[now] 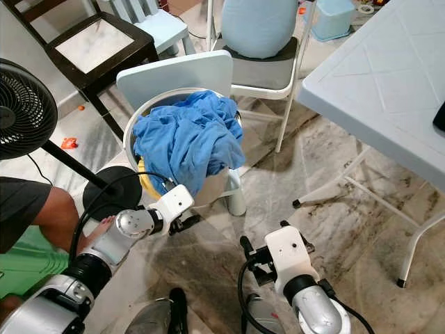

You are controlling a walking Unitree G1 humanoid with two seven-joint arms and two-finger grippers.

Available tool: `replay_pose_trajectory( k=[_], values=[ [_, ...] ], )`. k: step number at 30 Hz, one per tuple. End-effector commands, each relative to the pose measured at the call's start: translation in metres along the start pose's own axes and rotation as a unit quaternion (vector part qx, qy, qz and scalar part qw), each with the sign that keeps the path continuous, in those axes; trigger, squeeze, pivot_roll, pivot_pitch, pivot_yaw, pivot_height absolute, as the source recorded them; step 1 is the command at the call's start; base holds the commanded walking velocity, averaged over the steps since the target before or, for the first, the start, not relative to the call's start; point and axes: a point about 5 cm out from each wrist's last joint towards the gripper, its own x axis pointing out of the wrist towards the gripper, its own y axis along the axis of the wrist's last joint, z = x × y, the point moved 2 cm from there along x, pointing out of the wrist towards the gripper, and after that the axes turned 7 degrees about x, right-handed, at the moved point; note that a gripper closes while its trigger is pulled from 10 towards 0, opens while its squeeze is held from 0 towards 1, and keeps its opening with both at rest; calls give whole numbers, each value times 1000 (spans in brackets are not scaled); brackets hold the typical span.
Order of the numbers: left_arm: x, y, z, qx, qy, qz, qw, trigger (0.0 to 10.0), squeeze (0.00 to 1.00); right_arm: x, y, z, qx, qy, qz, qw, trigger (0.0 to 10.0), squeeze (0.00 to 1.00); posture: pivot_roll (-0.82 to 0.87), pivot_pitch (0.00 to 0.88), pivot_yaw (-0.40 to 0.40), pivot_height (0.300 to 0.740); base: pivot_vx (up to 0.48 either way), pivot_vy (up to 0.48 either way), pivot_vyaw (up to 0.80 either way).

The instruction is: Hang hanger

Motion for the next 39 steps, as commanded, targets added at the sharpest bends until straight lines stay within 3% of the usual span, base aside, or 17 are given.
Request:
replay_pose_trajectory(
  k=[1,10,15,20,21,26,29,39],
  values=[
    [0,-4,-2,21,-14,-18,1000,10000,1000,0,-6,-3,7,3,-9,1000,10000,0,-150,298,96,740,0,0,0],
    [-1,-17,-5,59,-40,-67,995,10000,1000,1,-4,-2,8,-4,-4,1000,10000,0,-165,299,108,740,0,0,0],
    [3,-17,2,71,-63,-77,992,10000,1000,-1,-5,-2,9,-5,-5,1000,10000,0,-167,302,107,740,0,0,0],
    [3,-23,2,131,-70,-96,984,10000,1000,0,-5,-2,9,-6,-5,1000,10000,0,-170,303,108,740,0,0,0],
    [2,-22,-1,147,-64,-97,982,10000,0,0,-5,-2,9,-6,-5,1000,10000,0,-170,304,109,740,0,0,0],
    [0,-18,-14,228,-56,-102,967,10000,0,0,-6,-1,10,-7,-7,1000,10000,0,-168,304,108,740,0,0,0],
    [-1,-14,-20,249,-58,-104,961,10000,0,0,-6,-2,10,-7,-7,1000,10000,0,-164,301,108,740,0,0,0],
    [-7,-23,-33,263,-16,-125,957,10000,0,1,-5,-2,9,-6,-5,1000,10000,0,-167,304,107,740,0,0,0]
  ],
)
